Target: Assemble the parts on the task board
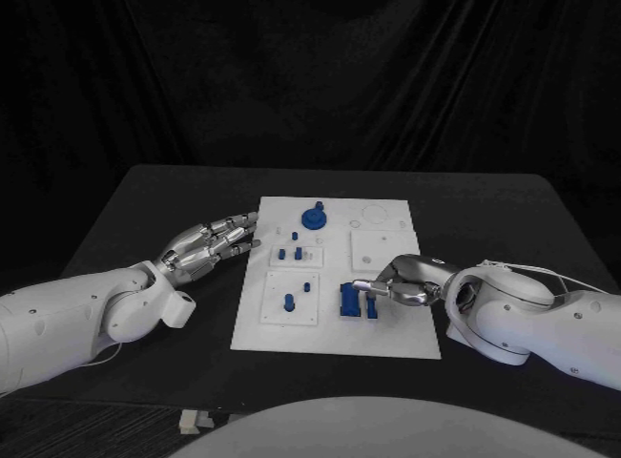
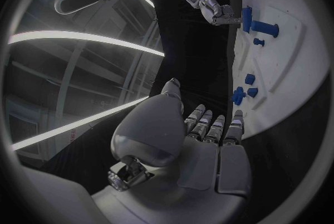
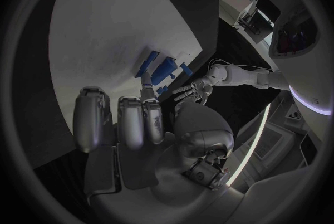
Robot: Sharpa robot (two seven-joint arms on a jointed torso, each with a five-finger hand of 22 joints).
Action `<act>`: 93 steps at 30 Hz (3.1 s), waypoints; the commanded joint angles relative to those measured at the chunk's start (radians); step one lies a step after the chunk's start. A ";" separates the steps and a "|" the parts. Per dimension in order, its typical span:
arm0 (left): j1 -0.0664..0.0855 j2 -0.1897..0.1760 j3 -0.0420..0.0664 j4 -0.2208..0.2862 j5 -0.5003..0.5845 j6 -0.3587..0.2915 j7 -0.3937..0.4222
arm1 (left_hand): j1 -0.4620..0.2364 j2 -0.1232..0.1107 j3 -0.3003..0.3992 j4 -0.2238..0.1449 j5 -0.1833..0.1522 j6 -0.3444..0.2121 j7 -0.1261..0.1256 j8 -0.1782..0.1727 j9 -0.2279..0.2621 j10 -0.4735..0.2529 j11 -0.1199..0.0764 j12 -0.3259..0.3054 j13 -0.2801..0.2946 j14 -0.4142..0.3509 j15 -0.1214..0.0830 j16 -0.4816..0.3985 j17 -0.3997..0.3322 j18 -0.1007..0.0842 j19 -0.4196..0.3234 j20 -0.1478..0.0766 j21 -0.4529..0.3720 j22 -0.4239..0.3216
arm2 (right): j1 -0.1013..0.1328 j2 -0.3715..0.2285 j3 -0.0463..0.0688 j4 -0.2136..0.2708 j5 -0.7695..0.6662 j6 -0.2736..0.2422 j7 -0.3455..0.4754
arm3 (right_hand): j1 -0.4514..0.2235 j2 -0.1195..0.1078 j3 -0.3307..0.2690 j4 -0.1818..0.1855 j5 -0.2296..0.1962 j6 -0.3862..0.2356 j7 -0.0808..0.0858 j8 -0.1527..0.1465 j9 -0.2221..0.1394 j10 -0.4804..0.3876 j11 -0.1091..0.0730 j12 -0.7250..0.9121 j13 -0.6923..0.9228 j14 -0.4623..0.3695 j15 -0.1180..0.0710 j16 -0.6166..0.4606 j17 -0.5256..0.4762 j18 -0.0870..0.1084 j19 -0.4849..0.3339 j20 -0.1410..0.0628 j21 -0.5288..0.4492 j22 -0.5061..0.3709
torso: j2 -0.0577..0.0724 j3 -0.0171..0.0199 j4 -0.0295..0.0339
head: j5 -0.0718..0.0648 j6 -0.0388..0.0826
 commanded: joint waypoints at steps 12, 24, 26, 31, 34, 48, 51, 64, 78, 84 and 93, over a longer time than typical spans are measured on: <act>-0.001 -0.005 0.001 0.012 0.007 -0.008 0.047 | -0.009 0.004 -0.003 0.006 -0.005 0.018 0.005 0.011 0.003 0.008 0.001 0.008 0.002 0.008 -0.001 0.006 0.002 0.018 0.005 -0.004 0.003 0.003 | -0.008 -0.010 0.000 0.005 -0.002 -0.038 0.005 | 0.018 0.007 -0.025 -0.004 -0.005 0.005 0.004 -0.005 -0.006 0.105 0.015 0.004 0.263 0.069 0.008 0.003 0.032 -0.002 0.049 0.010 -0.004 0.203 | 0.000 0.0000 -0.0005 | 0.001 0.000; 0.036 -0.086 0.002 0.125 0.007 -0.117 0.119 | -0.023 -0.029 -0.034 0.009 -0.042 0.096 0.009 0.035 0.008 0.025 -0.007 0.021 0.003 0.007 -0.022 0.004 0.001 0.017 -0.022 -0.019 -0.012 -0.040 | 0.121 -0.063 0.001 0.053 0.320 -0.314 0.277 | 0.058 0.007 -0.025 -0.003 0.000 0.113 0.013 0.037 -0.004 0.105 0.028 0.004 0.263 0.057 0.024 -0.014 -0.031 0.005 0.036 0.025 -0.040 0.191 | 0.000 0.0005 0.0000 | -0.021 0.000; 0.064 -0.094 0.002 0.145 0.008 -0.139 0.126 | -0.025 -0.035 -0.039 0.009 -0.056 0.103 0.007 0.035 0.008 0.023 -0.010 0.019 0.002 0.001 -0.028 -0.001 -0.001 0.016 -0.034 -0.028 -0.020 -0.060 | 0.159 -0.067 0.001 0.047 0.468 -0.351 0.378 | 0.080 0.006 -0.025 -0.003 0.011 0.142 0.003 0.042 -0.004 0.105 0.021 0.004 0.263 0.015 0.021 -0.096 -0.227 0.033 -0.014 0.033 -0.185 0.144 | -0.001 0.0009 -0.0001 | -0.024 0.000; 0.119 -0.092 0.002 0.176 0.032 -0.187 0.137 | -0.043 -0.049 -0.053 0.009 -0.087 0.101 -0.027 0.017 0.006 0.007 -0.046 0.006 -0.001 -0.012 -0.065 -0.015 -0.007 0.019 -0.041 -0.065 -0.024 -0.072 | 0.202 -0.066 0.001 0.009 0.771 -0.354 0.614 | 0.151 -0.023 -0.022 -0.013 0.063 0.126 0.023 0.014 -0.020 -0.359 0.040 -0.745 -0.391 -0.282 0.054 -0.699 -0.955 0.125 -0.334 0.046 -0.925 -0.178 | -0.008 0.0040 -0.0043 | -0.028 0.000; 0.138 -0.078 0.002 0.181 0.049 -0.217 0.153 | -0.056 -0.055 -0.058 0.009 -0.102 0.107 -0.052 0.002 0.005 -0.007 -0.075 -0.007 -0.004 -0.015 -0.083 -0.018 -0.008 0.019 -0.044 -0.086 -0.026 -0.081 | 0.208 -0.053 0.000 -0.030 0.906 -0.293 0.726 | 0.202 -0.054 -0.010 -0.004 0.075 0.081 0.077 -0.002 -0.042 -0.598 0.141 -1.045 -0.609 -0.480 0.175 -1.004 -1.092 0.096 -0.524 0.140 -1.179 -0.376 | -0.017 0.0078 -0.0104 | -0.028 0.000; 0.148 -0.030 0.001 0.164 0.043 -0.252 0.001 | -0.471 -0.133 0.032 -0.077 -0.252 -0.042 -0.139 -0.087 -0.034 -0.088 -0.127 -0.076 -0.025 -0.015 -0.147 -0.018 -0.008 -0.049 -0.054 -0.179 -0.034 -0.117 | 0.146 -0.033 -0.001 -0.117 1.013 -0.165 0.791 | -0.040 -0.237 0.266 -0.088 0.035 -0.633 -0.075 -0.079 -0.148 -1.373 0.013 -1.427 -1.163 -1.465 0.175 -1.511 -1.307 0.064 -1.465 0.147 -1.375 -1.308 | -0.022 0.0115 -0.0167 | -0.036 0.000; 0.146 -0.028 0.004 0.165 0.046 -0.264 -0.001 | -0.547 -0.146 0.048 -0.093 -0.266 -0.055 -0.139 -0.087 -0.034 -0.088 -0.127 -0.076 -0.025 -0.015 -0.147 -0.018 -0.008 -0.049 -0.054 -0.190 -0.034 -0.117 | 0.139 -0.026 0.007 -0.119 1.026 -0.178 0.791 | -0.294 -0.237 0.336 -0.173 -0.053 -0.776 -0.075 -0.079 -0.148 -1.466 0.013 -1.485 -1.222 -1.465 0.080 -1.511 -1.307 0.029 -1.465 0.078 -1.375 -1.308 | -0.022 0.0116 -0.0178 | -0.036 0.006; 0.107 0.032 0.078 0.200 0.106 -0.532 -0.055 | -0.887 -0.248 0.126 -0.171 -0.321 -0.119 -0.139 -0.087 -0.034 -0.088 -0.127 -0.076 -0.025 -0.015 -0.147 -0.018 -0.008 -0.077 -0.054 -0.290 -0.034 -0.117 | 0.023 0.117 0.158 -0.167 1.262 -0.415 0.781 | -0.676 -0.237 0.433 -0.292 -0.053 -0.976 -0.075 -0.079 -0.148 -1.466 0.013 -1.567 -1.307 -1.465 0.080 -1.511 -1.307 -0.047 -1.465 -0.023 -1.375 -1.308 | -0.033 0.0129 -0.0410 | -0.023 0.140; 0.045 0.127 0.195 0.256 0.201 -0.959 -0.142 | -1.110 -0.248 0.242 -0.283 -0.402 -0.215 -0.139 -0.087 -0.034 -0.088 -0.127 -0.076 -0.025 -0.015 -0.147 -0.018 -0.008 -0.162 -0.054 -0.290 -0.034 -0.117 | -0.017 0.165 0.208 -0.183 1.341 -0.495 0.777 | -0.676 -0.237 0.433 -0.292 -0.053 -0.976 -0.075 -0.079 -0.148 -1.466 0.013 -1.567 -1.307 -1.465 0.080 -1.511 -1.307 -0.047 -1.465 -0.023 -1.375 -1.308 | -0.044 0.0142 -0.0638 | -0.011 0.272; 0.035 0.142 0.213 0.264 0.215 -1.025 -0.155 | -1.166 -0.248 0.242 -0.283 -0.402 -0.215 -0.139 -0.087 -0.034 -0.088 -0.127 -0.076 -0.025 -0.015 -0.147 -0.018 -0.008 -0.162 -0.054 -0.290 -0.034 -0.117 | -0.017 0.165 0.208 -0.183 1.341 -0.495 0.777 | -0.676 -0.237 0.433 -0.292 -0.053 -0.976 -0.075 -0.079 -0.148 -1.466 0.013 -1.567 -1.307 -1.465 0.080 -1.511 -1.307 -0.047 -1.465 -0.023 -1.375 -1.308 | -0.044 0.0142 -0.0639 | -0.011 0.272; 0.034 0.143 0.215 0.265 0.217 -1.031 -0.156 | -1.235 -0.248 0.242 -0.283 -0.402 -0.215 -0.139 -0.087 -0.034 -0.088 -0.127 -0.076 -0.025 -0.015 -0.147 -0.018 -0.008 -0.162 -0.054 -0.290 -0.034 -0.117 | -0.017 0.165 0.208 -0.183 1.341 -0.495 0.777 | -0.676 -0.237 0.433 -0.292 -0.053 -0.976 -0.075 -0.079 -0.148 -1.466 0.013 -1.567 -1.307 -1.465 0.080 -1.511 -1.307 -0.047 -1.465 -0.023 -1.375 -1.308 | -0.044 0.0142 -0.0639 | -0.011 0.272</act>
